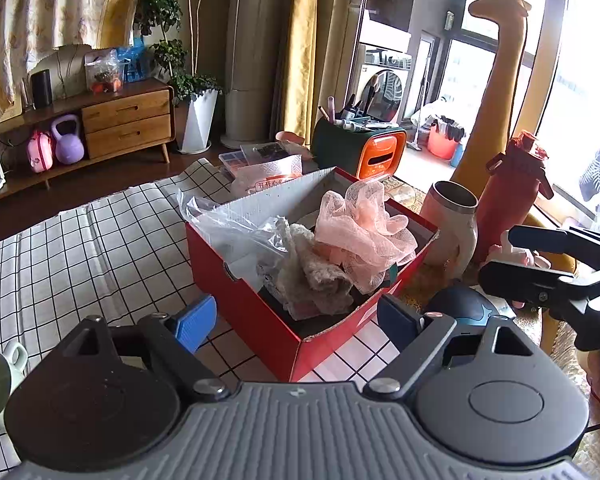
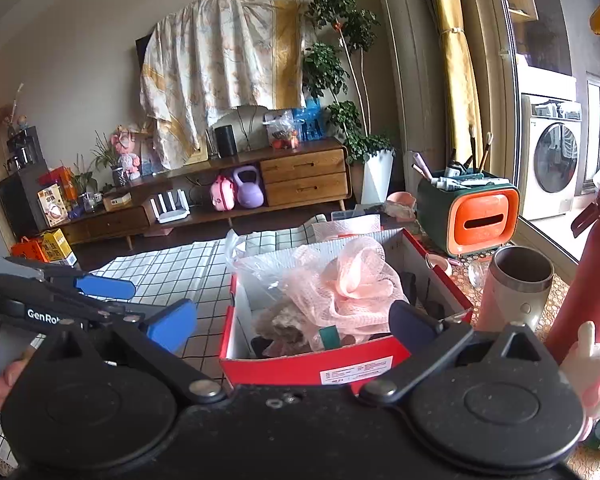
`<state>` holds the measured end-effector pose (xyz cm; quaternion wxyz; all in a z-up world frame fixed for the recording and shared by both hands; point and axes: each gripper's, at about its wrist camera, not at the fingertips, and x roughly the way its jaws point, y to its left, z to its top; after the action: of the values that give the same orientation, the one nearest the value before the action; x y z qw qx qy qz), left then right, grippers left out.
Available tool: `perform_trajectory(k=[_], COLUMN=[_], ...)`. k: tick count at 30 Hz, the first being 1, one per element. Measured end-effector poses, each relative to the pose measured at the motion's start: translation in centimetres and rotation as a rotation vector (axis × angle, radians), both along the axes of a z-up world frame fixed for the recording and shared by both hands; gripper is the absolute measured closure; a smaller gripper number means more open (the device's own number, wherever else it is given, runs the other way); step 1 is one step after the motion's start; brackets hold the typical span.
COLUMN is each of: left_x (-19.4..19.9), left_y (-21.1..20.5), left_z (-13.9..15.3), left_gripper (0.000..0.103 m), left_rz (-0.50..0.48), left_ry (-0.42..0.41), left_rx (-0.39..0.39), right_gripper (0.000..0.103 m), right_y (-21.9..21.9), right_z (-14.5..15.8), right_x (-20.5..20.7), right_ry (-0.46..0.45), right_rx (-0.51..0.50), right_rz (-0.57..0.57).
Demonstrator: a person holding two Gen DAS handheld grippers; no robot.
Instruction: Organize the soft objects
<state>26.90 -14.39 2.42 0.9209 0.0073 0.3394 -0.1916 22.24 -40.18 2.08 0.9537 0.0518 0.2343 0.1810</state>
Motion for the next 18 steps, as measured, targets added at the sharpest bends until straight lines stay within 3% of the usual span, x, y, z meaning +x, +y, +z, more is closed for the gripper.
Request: perform_trajectory(k=[5,18], left_x=[-1.7,-5.8], left_y=[0.7,0.8], left_z=[-0.2,0.2], left_gripper=[0.003,0.003], left_rz=[0.024,0.016], left_ry=[-0.01,-0.068], left_rx=[-0.008,-0.029], right_gripper=[0.0,0.0], right_y=[0.5,0.9], right_z=[0.2,1.0], right_x=[-1.5,-3.8], right_ry=[-0.027,-0.091], right_rx=[0.004,0.041], right_rz=[0.007,0.0])
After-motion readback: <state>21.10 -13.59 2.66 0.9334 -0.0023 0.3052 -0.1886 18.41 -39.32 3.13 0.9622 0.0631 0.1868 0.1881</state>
